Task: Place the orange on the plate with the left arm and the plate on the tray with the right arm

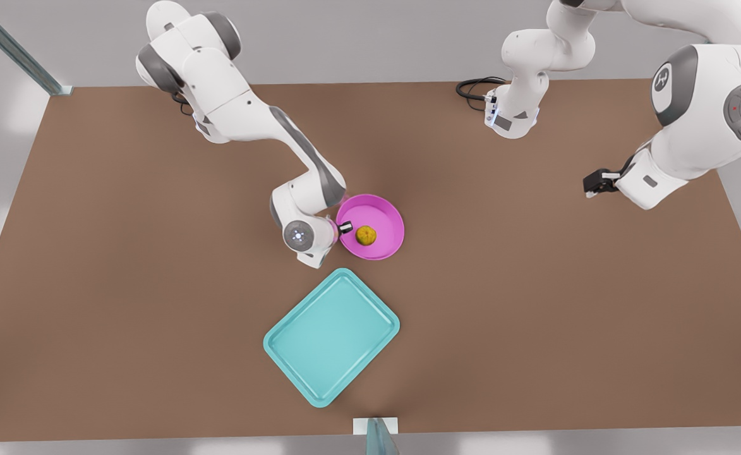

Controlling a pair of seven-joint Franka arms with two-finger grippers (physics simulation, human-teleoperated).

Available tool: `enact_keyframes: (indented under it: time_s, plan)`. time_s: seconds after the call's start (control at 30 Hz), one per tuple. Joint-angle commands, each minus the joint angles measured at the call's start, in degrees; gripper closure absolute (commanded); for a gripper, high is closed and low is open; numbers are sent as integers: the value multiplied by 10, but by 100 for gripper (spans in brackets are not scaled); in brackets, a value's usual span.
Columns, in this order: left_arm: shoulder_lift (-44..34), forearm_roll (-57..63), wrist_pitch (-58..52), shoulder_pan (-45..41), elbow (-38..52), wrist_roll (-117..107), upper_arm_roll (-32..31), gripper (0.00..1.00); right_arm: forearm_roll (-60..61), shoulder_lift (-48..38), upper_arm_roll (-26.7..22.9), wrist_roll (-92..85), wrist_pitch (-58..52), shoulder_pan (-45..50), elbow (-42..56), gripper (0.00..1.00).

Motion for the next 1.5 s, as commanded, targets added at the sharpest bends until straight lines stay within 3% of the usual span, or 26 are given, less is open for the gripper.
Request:
enact_keyframes:
  time_s: [0.0, 0.53, 1.2, 1.23, 1.27, 1.4, 1.47]
  plan:
    - [0, 1, -17, 0, 12, 2, 0, 0, -1, -2, 0, 1, -7, -3, 7, 79]
    - [2, 1, -18, 0, 23, 1, -1, 0, 67, 2, -7, 2, -5, -80, 100, 79]
    - [6, 0, -18, 1, 22, 9, -1, 0, 81, 164, -48, -17, 72, -130, 302, 79]
    - [6, 1, -18, 1, 22, 9, -1, 0, 81, 164, -48, -19, 72, -130, 302, 54]
    - [7, 0, -18, 1, 22, 9, -1, 0, 82, 163, -48, -18, 79, -130, 296, 0]
    - [7, 1, -18, 1, 22, 9, -1, 0, 80, 123, -48, -18, 70, -128, 257, 0]
    - [9, 1, -18, 1, 23, 8, -1, 0, 79, 46, -47, -19, 26, -134, 188, 0]
